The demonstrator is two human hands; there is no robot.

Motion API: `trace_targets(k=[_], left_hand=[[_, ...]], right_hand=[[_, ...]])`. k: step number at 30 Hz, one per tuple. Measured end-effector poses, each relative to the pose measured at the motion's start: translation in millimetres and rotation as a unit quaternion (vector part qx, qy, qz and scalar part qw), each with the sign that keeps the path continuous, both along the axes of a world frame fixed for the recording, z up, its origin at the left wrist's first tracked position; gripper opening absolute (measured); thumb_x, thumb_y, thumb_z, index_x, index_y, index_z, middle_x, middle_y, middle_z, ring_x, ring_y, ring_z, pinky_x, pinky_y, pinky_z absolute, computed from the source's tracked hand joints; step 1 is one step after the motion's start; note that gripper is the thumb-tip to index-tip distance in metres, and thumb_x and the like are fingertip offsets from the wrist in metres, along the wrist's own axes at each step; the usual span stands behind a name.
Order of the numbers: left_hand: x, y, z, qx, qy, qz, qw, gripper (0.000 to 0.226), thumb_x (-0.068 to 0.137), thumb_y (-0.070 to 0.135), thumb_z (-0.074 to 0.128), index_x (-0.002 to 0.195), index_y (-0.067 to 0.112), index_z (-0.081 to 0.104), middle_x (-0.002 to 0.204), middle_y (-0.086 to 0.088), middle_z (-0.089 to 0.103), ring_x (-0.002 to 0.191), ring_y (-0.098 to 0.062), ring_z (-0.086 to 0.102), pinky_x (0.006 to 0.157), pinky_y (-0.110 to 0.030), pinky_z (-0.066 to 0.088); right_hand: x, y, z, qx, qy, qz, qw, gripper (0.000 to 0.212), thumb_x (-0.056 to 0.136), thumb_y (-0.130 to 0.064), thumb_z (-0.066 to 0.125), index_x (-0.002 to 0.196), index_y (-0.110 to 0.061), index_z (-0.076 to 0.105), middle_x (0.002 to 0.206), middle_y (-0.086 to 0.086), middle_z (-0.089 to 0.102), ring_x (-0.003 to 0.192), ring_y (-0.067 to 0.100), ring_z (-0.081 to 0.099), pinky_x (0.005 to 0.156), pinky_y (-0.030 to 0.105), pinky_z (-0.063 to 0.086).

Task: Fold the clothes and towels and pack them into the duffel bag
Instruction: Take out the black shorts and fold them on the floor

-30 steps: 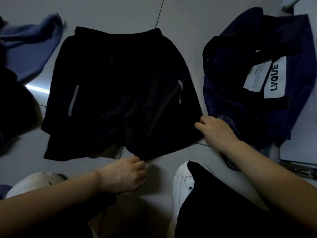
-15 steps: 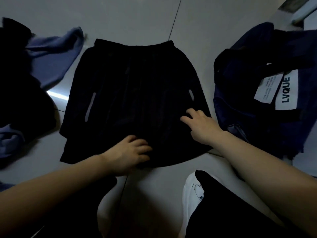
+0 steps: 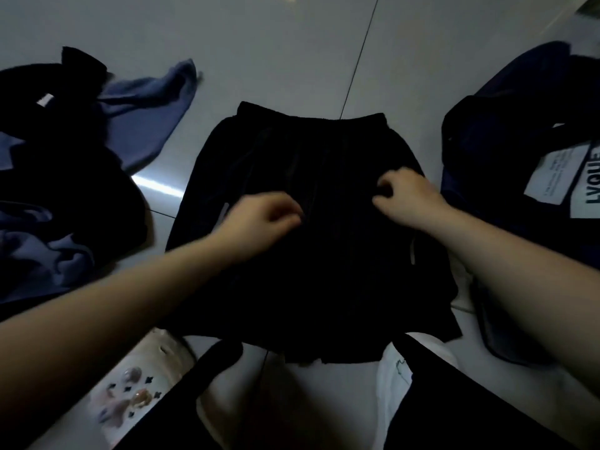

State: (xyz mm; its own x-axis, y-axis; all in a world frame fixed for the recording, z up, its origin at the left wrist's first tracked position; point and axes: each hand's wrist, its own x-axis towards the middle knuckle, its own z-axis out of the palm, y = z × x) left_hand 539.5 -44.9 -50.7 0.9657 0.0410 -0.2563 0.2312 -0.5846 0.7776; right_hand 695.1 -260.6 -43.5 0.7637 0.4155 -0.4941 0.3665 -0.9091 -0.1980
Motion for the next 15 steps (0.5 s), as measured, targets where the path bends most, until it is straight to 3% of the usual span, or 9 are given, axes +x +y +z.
trace_targets(k=[2, 4, 7, 10, 12, 14, 15], left_hand=[[23.1, 34.5, -15.8, 0.122, 0.024, 0.106, 0.987, 0.038, 0.086, 0.024, 0.067, 0.122, 0.014, 0.061, 0.123, -0.01, 0.057, 0.117, -0.029, 0.052, 0.1, -0.034, 0.041], [30.4, 66.8, -33.5, 0.168, 0.101, 0.207, 0.959, 0.064, 0.081, 0.035, 0.071, 0.137, 0.018, 0.046, 0.139, -0.012, 0.041, 0.128, -0.034, 0.04, 0.106, -0.044, 0.036], [30.8, 97.5, -44.1, -0.007, 0.152, 0.346, 0.926, 0.09, 0.073, 0.043, 0.077, 0.146, 0.019, 0.03, 0.14, -0.011, 0.044, 0.123, -0.032, 0.049, 0.103, -0.048, 0.042], [38.4, 97.5, -33.0, -0.137, 0.161, 0.366, 0.906, 0.081, 0.085, 0.027, 0.071, 0.149, 0.015, 0.023, 0.131, -0.01, 0.05, 0.107, -0.023, 0.055, 0.089, -0.033, 0.045], [44.2, 83.8, -23.8, -0.196, 0.192, 0.369, 0.888, 0.07, 0.088, 0.031, 0.067, 0.145, 0.009, 0.033, 0.129, -0.015, 0.055, 0.086, -0.02, 0.062, 0.07, -0.026, 0.048], [47.1, 61.5, -13.6, -0.301, 0.248, 0.349, 0.852, 0.055, 0.09, 0.041, 0.062, 0.129, 0.003, 0.055, 0.108, -0.013, 0.069, 0.064, -0.018, 0.067, 0.052, -0.021, 0.052], [47.0, 51.5, -11.6, -0.332, 0.266, 0.344, 0.837, 0.05, 0.091, 0.043, 0.058, 0.122, 0.004, 0.06, 0.097, -0.01, 0.072, 0.063, -0.018, 0.068, 0.053, -0.022, 0.054]], right_hand=[[20.7, 17.7, -8.2, 0.062, 0.024, -0.092, 0.994, 0.062, 0.09, -0.031, 0.06, 0.144, -0.011, 0.036, 0.145, 0.013, 0.031, 0.124, 0.033, 0.045, 0.096, 0.035, 0.044], [36.1, 22.9, -22.9, 0.12, 0.06, -0.205, 0.97, 0.077, 0.085, -0.026, 0.068, 0.149, -0.016, 0.025, 0.149, 0.01, 0.024, 0.124, 0.033, 0.045, 0.095, 0.043, 0.051], [45.1, 15.7, -39.5, 0.218, 0.14, -0.352, 0.899, 0.092, 0.077, -0.011, 0.077, 0.148, -0.029, 0.02, 0.143, 0.009, 0.036, 0.11, 0.03, 0.057, 0.08, 0.042, 0.058], [51.7, 14.4, -40.0, 0.309, 0.197, -0.413, 0.834, 0.093, 0.077, -0.004, 0.077, 0.147, -0.024, 0.019, 0.132, 0.008, 0.05, 0.101, 0.024, 0.063, 0.083, 0.036, 0.055], [51.2, 21.2, -33.3, 0.337, 0.22, -0.451, 0.797, 0.086, 0.078, -0.013, 0.078, 0.146, -0.019, 0.026, 0.124, 0.007, 0.055, 0.085, 0.017, 0.063, 0.074, 0.031, 0.054], [42.9, 32.5, -23.6, 0.29, 0.256, -0.46, 0.799, 0.057, 0.077, -0.035, 0.078, 0.124, -0.016, 0.051, 0.107, 0.003, 0.063, 0.07, 0.014, 0.06, 0.06, 0.027, 0.049], [38.0, 36.0, -20.4, 0.275, 0.271, -0.465, 0.797, 0.052, 0.075, -0.043, 0.078, 0.112, -0.013, 0.058, 0.1, 0.003, 0.066, 0.07, 0.016, 0.062, 0.058, 0.025, 0.049]])
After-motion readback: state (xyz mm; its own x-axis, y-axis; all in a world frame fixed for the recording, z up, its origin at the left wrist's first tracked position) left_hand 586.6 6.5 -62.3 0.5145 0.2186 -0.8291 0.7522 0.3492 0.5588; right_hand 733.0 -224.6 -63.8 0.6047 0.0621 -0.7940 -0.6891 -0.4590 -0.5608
